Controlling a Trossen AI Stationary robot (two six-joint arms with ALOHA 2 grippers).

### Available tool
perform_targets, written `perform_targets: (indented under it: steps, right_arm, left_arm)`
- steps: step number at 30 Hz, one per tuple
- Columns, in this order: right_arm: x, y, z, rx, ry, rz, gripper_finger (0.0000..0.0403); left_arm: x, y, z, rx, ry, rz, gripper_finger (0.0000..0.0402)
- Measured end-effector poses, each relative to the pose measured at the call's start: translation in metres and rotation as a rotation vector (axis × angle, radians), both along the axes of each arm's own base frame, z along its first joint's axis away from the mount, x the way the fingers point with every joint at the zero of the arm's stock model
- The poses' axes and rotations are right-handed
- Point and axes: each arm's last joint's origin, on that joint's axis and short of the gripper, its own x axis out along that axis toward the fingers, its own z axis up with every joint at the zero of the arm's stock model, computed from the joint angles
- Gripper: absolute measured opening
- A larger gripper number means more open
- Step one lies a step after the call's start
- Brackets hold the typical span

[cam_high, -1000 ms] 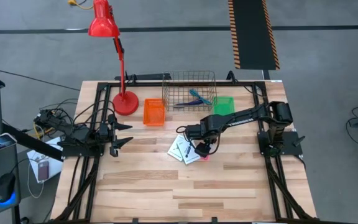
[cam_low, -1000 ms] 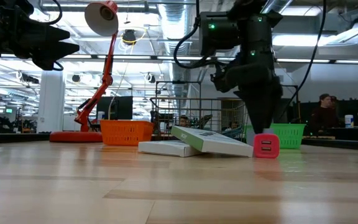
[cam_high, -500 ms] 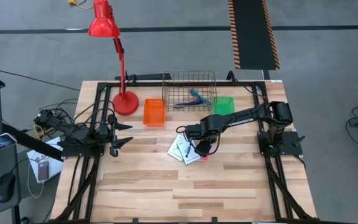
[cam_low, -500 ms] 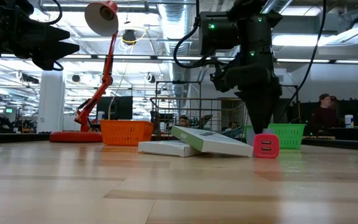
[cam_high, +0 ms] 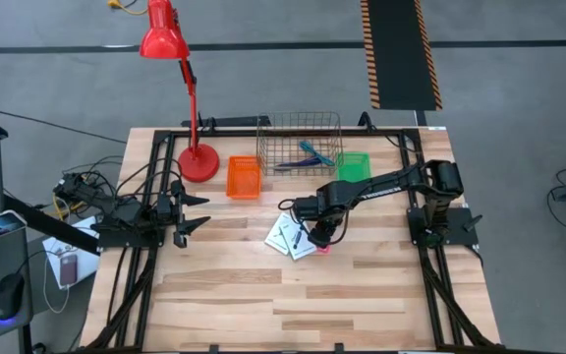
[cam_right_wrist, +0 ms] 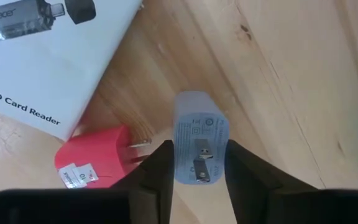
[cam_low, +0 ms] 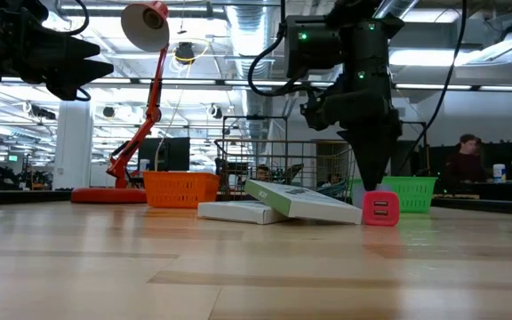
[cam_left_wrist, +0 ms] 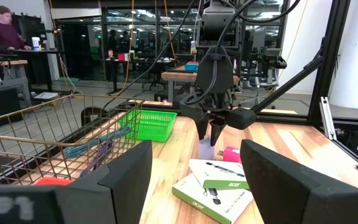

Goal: Pick and place items into bin
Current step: Put the white charger adapter into the green bin

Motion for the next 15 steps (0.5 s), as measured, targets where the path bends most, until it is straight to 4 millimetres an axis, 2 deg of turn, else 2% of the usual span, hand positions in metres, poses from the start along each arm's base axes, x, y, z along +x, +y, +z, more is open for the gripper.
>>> perform_targets:
  steps: [15]
  right_arm:
    - [-0.0034, -0.0075, 0.0007, -0.029, 0.043, -0.019, 0.0102]
  left_arm:
    - [0.0000, 0.0000, 0.0000, 0.000, 0.000, 0.000, 0.0233]
